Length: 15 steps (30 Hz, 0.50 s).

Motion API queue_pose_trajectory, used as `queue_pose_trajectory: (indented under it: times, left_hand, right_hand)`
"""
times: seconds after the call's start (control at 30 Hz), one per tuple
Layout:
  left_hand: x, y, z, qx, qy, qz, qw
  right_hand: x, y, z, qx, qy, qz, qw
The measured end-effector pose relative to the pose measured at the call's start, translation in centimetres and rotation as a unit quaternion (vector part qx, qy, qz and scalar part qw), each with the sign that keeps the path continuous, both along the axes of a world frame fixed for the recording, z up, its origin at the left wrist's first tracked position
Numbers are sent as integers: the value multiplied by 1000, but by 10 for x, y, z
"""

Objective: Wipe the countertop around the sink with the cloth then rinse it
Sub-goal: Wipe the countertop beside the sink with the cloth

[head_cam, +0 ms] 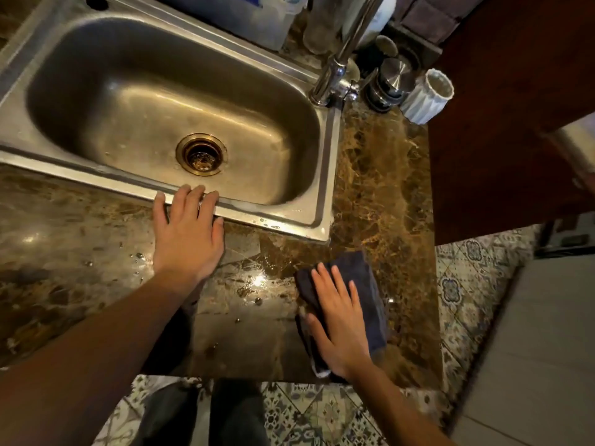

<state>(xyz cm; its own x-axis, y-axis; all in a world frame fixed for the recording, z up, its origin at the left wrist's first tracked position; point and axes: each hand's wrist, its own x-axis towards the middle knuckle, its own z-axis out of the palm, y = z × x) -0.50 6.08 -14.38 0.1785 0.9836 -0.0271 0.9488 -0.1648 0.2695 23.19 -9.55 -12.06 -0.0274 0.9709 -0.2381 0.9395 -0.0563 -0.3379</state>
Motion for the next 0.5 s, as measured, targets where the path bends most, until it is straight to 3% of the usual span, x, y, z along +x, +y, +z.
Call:
queue_pose_trajectory:
  times: [0.23,0.5]
  left_hand:
    - [1,-3,-3,-5,-7,-8,1000]
    - [0,1,-2,4,-6,-7,1000]
  right_hand:
    - [-54,-10,-10,-12,-89,-130,987]
    - [-52,47,-18,23,-104,-146,984]
